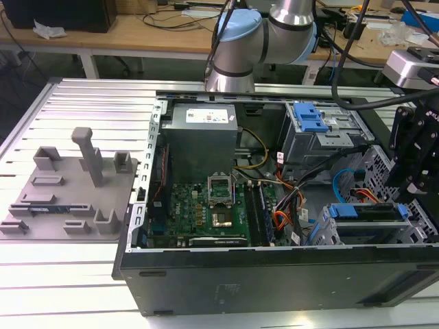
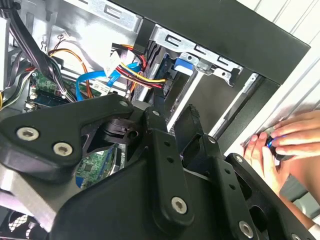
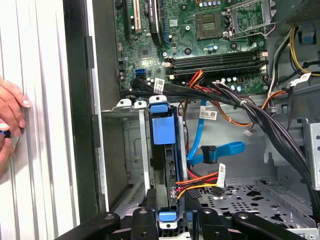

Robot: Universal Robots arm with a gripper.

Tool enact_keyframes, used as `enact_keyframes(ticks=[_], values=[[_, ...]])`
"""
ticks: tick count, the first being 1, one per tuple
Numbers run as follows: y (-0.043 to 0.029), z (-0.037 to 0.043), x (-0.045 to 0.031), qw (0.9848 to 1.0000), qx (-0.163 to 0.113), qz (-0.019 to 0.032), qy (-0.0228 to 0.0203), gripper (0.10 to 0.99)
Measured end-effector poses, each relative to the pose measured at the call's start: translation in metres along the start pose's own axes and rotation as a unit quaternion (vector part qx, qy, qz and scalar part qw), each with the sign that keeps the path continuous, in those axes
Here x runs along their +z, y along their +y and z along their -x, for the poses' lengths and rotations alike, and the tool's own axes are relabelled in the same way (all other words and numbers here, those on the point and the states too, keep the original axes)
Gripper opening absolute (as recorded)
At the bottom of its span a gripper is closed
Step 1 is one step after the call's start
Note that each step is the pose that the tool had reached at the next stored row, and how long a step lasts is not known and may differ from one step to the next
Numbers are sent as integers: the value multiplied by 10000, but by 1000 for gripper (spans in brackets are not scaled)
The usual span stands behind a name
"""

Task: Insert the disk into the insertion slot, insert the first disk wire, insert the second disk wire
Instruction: 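Insert the second disk wire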

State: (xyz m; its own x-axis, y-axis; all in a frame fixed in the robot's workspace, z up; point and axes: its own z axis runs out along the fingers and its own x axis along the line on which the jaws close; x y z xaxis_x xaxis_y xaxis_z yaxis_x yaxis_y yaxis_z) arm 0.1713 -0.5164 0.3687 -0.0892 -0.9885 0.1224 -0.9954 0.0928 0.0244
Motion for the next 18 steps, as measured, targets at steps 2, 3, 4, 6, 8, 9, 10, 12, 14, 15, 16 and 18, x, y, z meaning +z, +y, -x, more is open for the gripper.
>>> enact_keyframes(ticks=[2,3,4,6,8,9,10,12,14,15,16,18], values=[[0,0,0,10000,0,-1,6,361],[0,2,0,10000,0,0,6,361],[-1,9,-1,10000,-1,5,11,361],[-1,82,-13,10000,-5,49,47,361],[25,363,-54,9998,-10,114,132,361],[29,406,-62,9998,-10,118,154,361],[34,449,-68,9998,-10,121,184,361],[62,501,-77,9995,-7,121,282,361],[110,527,-81,9992,-10,120,377,361],[183,537,-79,9989,-22,113,463,361],[237,535,-78,9986,-39,104,518,361],[264,532,-78,9984,-54,96,556,361]])
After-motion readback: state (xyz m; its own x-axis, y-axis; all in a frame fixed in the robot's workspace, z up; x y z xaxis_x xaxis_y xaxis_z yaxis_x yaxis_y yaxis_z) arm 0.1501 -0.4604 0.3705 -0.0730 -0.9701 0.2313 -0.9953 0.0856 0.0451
